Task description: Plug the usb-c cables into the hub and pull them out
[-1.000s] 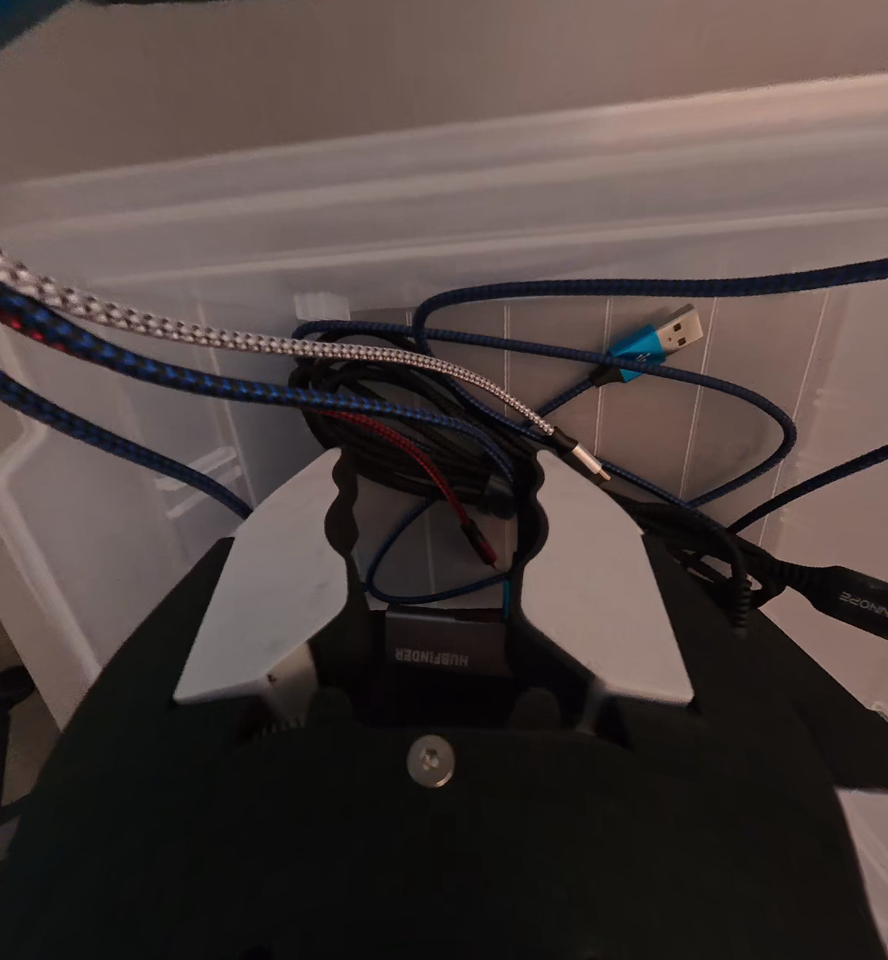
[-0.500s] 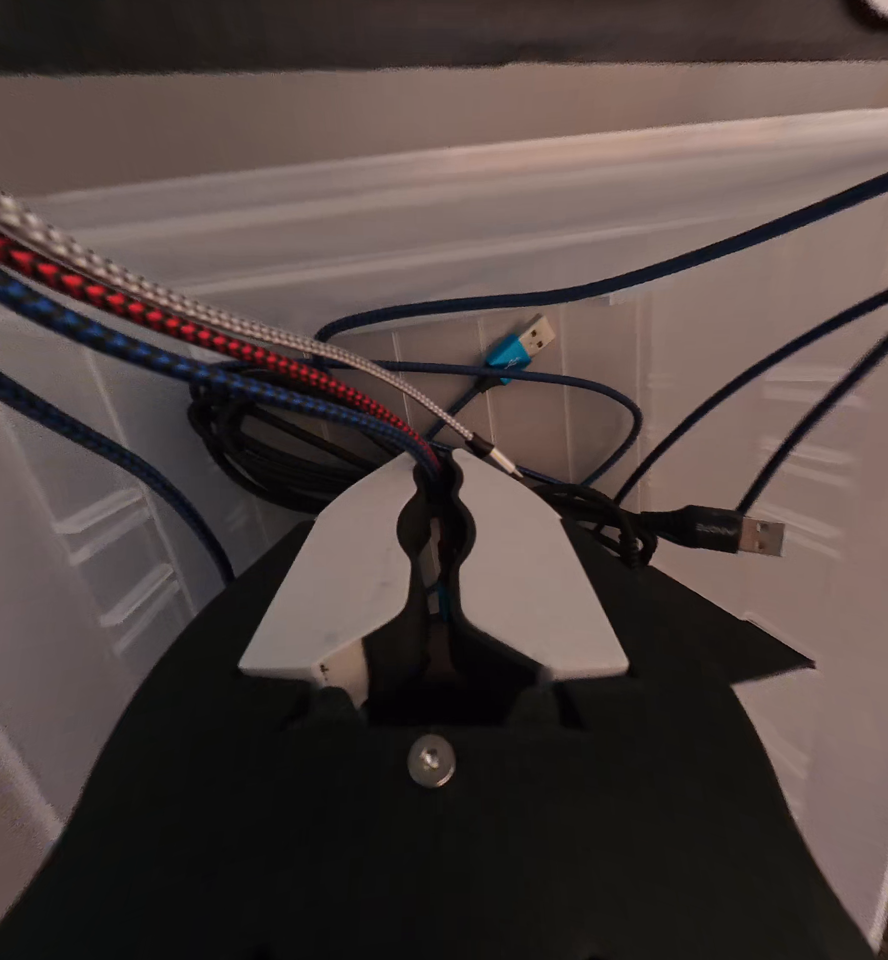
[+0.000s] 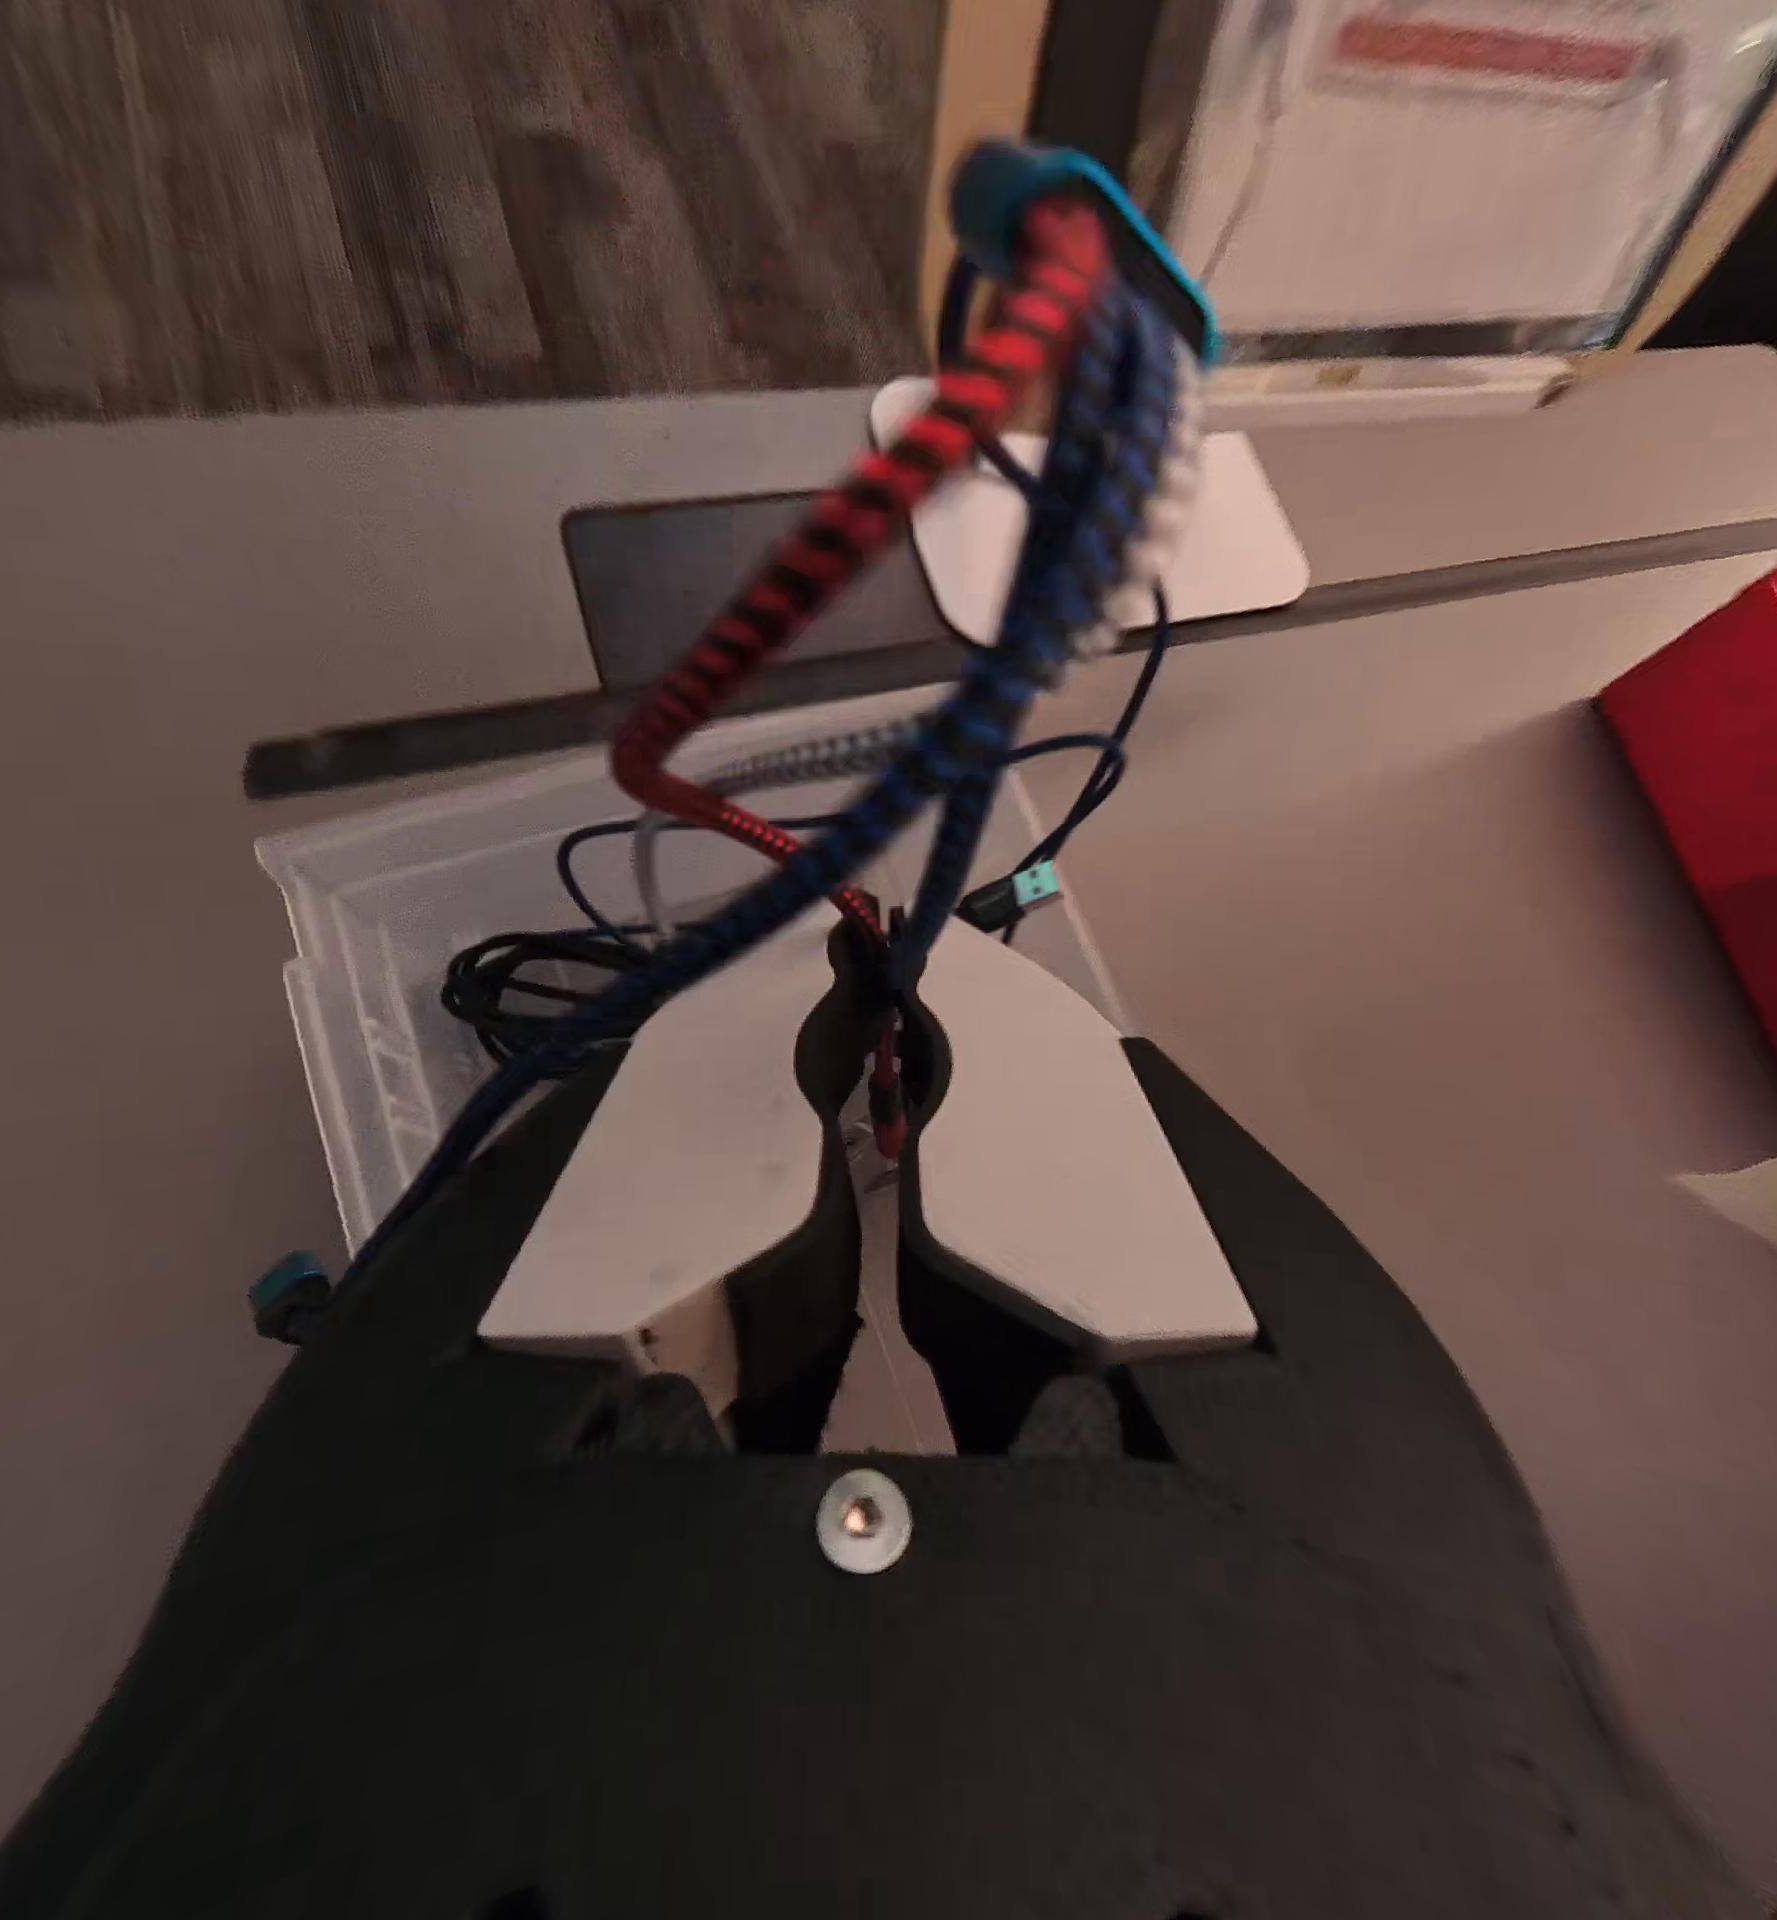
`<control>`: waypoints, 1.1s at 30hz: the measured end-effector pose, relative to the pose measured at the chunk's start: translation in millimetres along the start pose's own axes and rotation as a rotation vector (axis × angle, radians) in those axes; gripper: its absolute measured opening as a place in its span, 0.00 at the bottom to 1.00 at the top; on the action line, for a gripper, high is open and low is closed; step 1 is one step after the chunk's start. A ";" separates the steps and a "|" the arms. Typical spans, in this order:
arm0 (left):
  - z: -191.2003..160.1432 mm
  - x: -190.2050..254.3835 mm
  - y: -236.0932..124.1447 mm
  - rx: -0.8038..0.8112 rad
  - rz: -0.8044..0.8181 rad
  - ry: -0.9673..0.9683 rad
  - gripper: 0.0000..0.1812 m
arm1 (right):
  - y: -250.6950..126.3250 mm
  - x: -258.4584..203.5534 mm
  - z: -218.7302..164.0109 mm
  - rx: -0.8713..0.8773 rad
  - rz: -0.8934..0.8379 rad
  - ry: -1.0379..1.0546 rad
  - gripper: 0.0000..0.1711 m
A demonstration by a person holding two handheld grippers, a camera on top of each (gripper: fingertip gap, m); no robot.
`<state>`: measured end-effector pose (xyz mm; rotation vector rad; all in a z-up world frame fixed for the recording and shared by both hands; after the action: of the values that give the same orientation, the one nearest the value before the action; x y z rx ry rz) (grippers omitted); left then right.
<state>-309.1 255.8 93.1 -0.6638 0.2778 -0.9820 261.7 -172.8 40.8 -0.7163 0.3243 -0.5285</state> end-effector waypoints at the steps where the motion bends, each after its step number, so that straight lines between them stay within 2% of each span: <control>1: 3.4 7.2 -7.7 0.022 0.000 0.025 0.00 | -1.0 -1.8 1.1 0.006 -0.003 -0.007 0.12; 7: 18.9 45.9 -39.0 0.160 -0.041 0.135 0.00 | -12.1 -22.0 12.6 0.075 -0.030 -0.075 0.12; 11: 24.1 70.9 -48.4 0.176 -0.046 0.214 0.00 | -39.0 -71.0 32.1 0.269 0.009 -0.206 0.13; 13: 27.3 83.5 -50.9 0.195 -0.062 0.242 0.00 | -55.5 -118.0 37.8 0.409 0.140 -0.356 0.15; 16: 30.8 106.7 -57.8 0.221 -0.089 0.299 0.00 | -73.6 -206.3 28.0 0.546 0.436 -0.600 0.21; 19: 32.0 134.9 -66.1 0.238 -0.102 0.372 0.00 | -81.9 -299.7 -5.6 0.634 0.720 -0.800 0.28; 22: 31.5 160.5 -71.7 0.247 -0.097 0.439 0.00 | -77.1 -375.1 -57.1 0.691 0.880 -0.970 0.30; 26: 28.9 186.1 -71.9 0.219 -0.118 0.498 0.01 | -59.8 -422.8 -103.8 0.890 0.862 -1.019 0.32; 29: 28.0 200.4 -69.8 0.209 -0.145 0.519 0.01 | -46.5 -440.2 -114.9 0.896 0.759 -1.005 0.31; 31: 27.1 208.7 -68.8 0.206 -0.175 0.526 0.01 | -37.5 -445.8 -115.3 0.816 0.692 -1.043 0.24; 32: 26.5 212.3 -68.3 0.205 -0.188 0.536 0.01 | -36.3 -445.5 -115.1 0.779 0.692 -1.052 0.15; 33: 25.6 215.1 -67.4 0.197 -0.192 0.542 0.01 | -36.9 -443.8 -113.6 0.770 0.693 -1.052 0.15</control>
<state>-225.5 59.9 171.3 -0.2354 0.5921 -1.3488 -167.3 -8.0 30.8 -0.0313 -0.5957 0.4162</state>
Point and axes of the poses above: each gripper's, where its closed fingertips meet, y out along the fingers, z out of its top, x = y × z across the jaws, the point moved 10 cm from there along -y, back along the fingers, and after that the axes turned 9 degrees about y, right-handed, at the moved point
